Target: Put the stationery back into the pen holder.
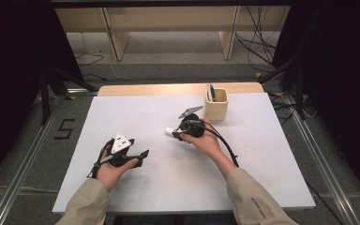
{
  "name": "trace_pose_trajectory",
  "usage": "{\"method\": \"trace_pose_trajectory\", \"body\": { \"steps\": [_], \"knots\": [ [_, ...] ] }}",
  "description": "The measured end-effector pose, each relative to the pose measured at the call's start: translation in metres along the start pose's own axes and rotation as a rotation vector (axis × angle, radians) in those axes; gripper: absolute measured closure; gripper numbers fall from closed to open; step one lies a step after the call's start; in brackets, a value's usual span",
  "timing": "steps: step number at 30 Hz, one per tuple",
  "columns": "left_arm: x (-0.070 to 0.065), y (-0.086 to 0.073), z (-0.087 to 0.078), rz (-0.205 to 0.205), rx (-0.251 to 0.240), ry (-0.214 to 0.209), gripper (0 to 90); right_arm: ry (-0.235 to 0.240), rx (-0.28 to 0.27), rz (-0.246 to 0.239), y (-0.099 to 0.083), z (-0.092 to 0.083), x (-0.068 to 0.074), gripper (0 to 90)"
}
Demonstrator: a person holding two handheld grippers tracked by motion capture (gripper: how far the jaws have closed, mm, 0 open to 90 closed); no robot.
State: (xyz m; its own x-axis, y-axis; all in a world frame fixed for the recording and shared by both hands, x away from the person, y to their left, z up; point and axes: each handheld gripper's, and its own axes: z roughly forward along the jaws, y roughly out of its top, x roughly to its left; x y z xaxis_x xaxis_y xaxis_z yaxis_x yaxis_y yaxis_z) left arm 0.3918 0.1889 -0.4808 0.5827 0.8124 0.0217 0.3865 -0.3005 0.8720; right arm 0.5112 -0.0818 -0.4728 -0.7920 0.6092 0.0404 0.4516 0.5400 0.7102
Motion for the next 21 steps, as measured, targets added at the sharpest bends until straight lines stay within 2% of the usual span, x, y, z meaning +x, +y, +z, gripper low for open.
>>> {"method": "trace_pose_trajectory", "body": {
  "steps": [8, 18, 21],
  "knots": [
    [0.0000, 0.0000, -0.0001, 0.000, -0.001, 0.000, 25.6, 0.001, 0.016, -0.022, -0.0011, 0.0027, -0.0014, 54.3],
    [0.0000, 0.0000, 0.0000, 0.001, 0.000, 0.000, 25.6, 0.007, 0.064, -0.071, -0.0023, 0.0050, -0.0055, 56.5],
    [-0.0001, 0.0000, 0.0000, 0.001, 0.000, 0.000, 25.6, 0.016, 0.075, -0.070, -0.0023, 0.0052, -0.0062, 57.6]
  ]
}}
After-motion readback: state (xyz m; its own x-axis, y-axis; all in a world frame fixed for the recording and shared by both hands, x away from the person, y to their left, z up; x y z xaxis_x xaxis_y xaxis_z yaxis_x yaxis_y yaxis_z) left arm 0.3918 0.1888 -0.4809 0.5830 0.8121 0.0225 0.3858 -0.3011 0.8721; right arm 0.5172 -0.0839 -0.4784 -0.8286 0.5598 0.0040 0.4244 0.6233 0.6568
